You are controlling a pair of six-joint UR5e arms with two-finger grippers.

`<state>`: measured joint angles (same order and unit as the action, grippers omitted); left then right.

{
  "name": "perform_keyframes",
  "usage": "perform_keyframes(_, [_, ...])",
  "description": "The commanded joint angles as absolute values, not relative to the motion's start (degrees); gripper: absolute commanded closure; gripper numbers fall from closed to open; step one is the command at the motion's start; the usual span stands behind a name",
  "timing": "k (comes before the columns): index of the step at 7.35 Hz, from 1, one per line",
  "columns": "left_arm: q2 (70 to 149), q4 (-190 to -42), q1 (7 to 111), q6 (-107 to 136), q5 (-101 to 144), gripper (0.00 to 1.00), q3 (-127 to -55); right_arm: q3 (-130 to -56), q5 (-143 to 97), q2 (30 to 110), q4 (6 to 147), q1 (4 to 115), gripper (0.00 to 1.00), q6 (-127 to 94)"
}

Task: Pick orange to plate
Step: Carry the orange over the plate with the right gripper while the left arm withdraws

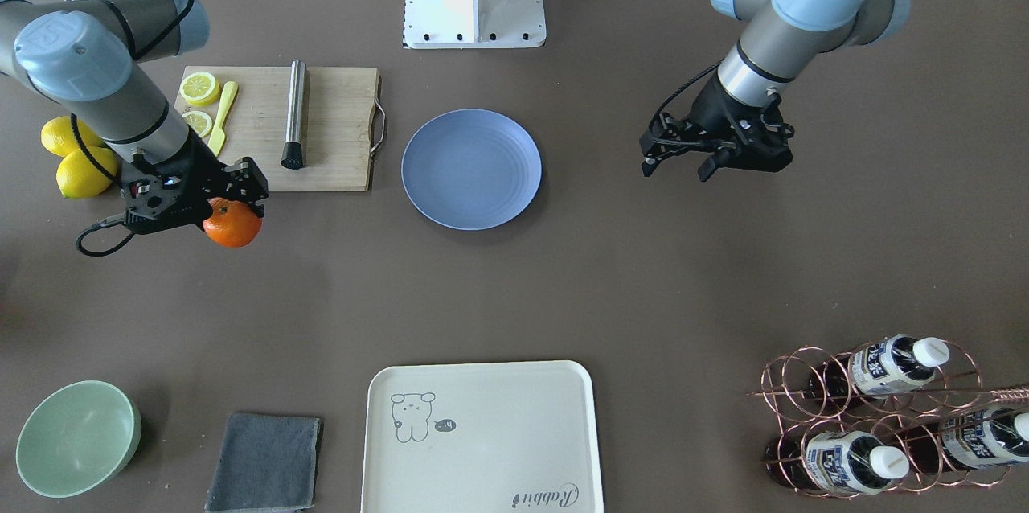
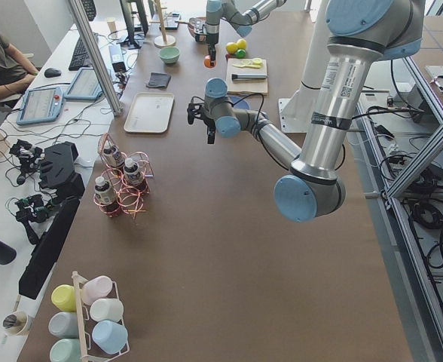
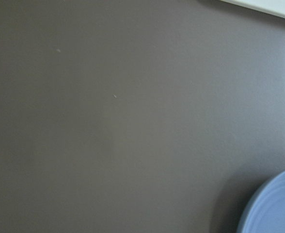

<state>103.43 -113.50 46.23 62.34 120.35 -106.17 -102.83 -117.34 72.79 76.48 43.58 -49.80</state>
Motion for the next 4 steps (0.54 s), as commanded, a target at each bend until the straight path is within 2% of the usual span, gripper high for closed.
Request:
perform_keyframes(1, [97.9,-113.6,53.5,48.1,123.6,0.04,-105.3,-104.9,-109.5,65.6,79.3,30.6,0.87,-64.8])
perform_keyframes(4, [96.4,-114.2,55.6,44.3,123.6,0.04,-102.6,-102.3,-101.8,55.3,85.3,21.1,0.87,-73.1])
